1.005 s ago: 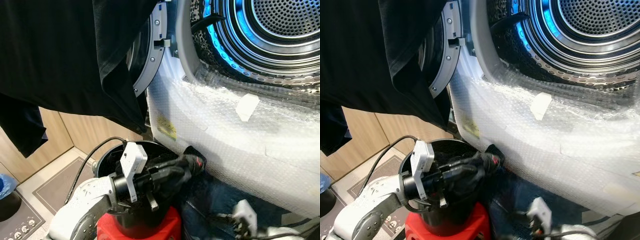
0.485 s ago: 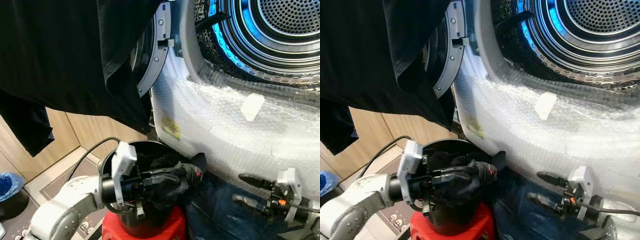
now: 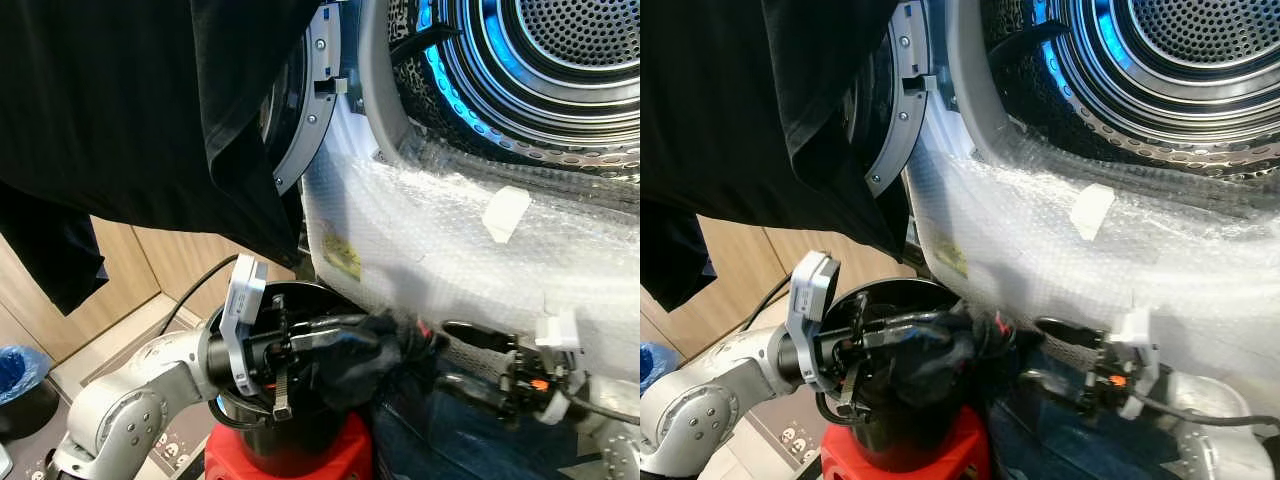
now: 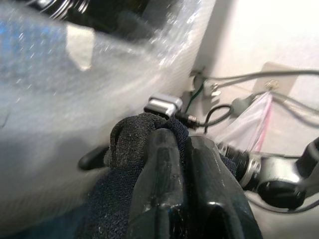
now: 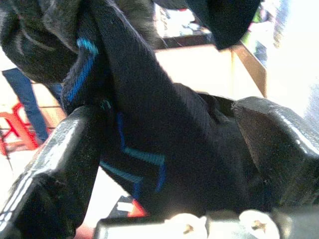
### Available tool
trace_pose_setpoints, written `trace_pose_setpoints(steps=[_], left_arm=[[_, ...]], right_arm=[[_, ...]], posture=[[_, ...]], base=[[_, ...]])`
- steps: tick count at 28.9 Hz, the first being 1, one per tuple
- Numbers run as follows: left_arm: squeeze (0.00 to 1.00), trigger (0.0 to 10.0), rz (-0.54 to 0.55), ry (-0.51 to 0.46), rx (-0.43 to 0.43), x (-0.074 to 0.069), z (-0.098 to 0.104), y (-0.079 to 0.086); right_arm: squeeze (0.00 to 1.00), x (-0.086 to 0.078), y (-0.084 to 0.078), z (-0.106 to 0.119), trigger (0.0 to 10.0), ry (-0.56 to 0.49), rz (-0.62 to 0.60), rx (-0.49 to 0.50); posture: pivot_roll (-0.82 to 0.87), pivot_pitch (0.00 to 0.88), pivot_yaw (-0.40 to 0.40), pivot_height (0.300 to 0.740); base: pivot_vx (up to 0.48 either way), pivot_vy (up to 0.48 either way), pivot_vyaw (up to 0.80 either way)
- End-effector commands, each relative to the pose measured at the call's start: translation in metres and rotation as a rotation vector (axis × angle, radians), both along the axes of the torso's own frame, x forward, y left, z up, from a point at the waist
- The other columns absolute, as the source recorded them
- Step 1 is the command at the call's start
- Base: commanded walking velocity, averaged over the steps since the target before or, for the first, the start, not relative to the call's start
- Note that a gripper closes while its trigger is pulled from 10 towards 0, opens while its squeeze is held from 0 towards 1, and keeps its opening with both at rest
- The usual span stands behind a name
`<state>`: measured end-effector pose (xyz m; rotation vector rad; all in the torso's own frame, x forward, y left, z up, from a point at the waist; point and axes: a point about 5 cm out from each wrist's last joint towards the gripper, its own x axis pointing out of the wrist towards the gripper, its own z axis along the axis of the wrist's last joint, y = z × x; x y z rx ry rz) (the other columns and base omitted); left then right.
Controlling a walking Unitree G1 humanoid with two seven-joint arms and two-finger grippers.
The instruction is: Clothes washing
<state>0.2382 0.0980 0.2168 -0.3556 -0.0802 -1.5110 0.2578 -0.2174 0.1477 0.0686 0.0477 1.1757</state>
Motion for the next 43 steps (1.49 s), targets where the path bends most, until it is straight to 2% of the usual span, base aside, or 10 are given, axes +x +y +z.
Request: trace_pose_setpoints(steps=[1,5,11,14,20,23,31,40,43], left_arm=[[0.00,10.0,-0.016,-0.016,-0.030,0.002,0.011,0.003],[0.00,10.0,-0.049,0.006,-0.061,0.002,0.013,0.003],[0.00,10.0,-0.090,0.045,-0.069,0.000,0.014,0.014],[0.00,10.0,-0.097,0.056,-0.078,0.000,0.014,0.017],[0.00,10.0,-0.091,0.053,-0.082,0.003,0.015,0.018],[0.00,10.0,-0.081,0.040,-0.069,0.006,0.014,0.016],[0.00,10.0,-0.041,0.004,-0.062,0.011,0.013,0.008],[0.00,10.0,-0.060,-0.026,-0.060,0.012,0.013,-0.005],[0.00,10.0,-0.062,-0.030,-0.054,0.012,0.012,-0.008]], right_arm=[[0.00,-0.003,0.008,0.010,10.0,-0.030,0.031,0.023],[0.00,-0.005,0.013,0.016,10.0,-0.042,0.051,0.045],[0.00,-0.013,0.016,0.031,10.0,-0.058,0.092,0.116],[0.00,-0.018,0.021,0.046,10.0,-0.083,0.142,0.197],[0.00,-0.024,0.035,0.056,10.0,-0.097,0.215,0.224],[0.00,-0.029,0.048,0.059,10.0,-0.089,0.268,0.230],[0.00,-0.034,0.066,0.058,10.0,-0.070,0.317,0.222],[0.00,-0.026,0.088,0.063,10.0,-0.080,0.259,0.227],[0.00,-0.025,0.090,0.067,10.0,-0.095,0.254,0.239]], posture=[[-0.05,0.000,0.067,0.740],[-0.06,0.000,0.076,0.740],[-0.06,0.000,0.087,0.740],[-0.06,0.000,0.088,0.740],[-0.06,0.000,0.085,0.740],[-0.06,0.000,0.083,0.740],[-0.06,0.000,0.072,0.740],[-0.06,0.000,0.068,0.740],[-0.06,0.000,0.069,0.740]], base=[[0.000,0.000,0.00],[0.000,0.000,0.00],[0.000,0.000,0.00],[0.000,0.000,0.00],[0.000,0.000,0.00],[0.000,0.000,0.00],[0.000,0.000,0.00],[0.000,0.000,0.00],[0.000,0.000,0.00]])
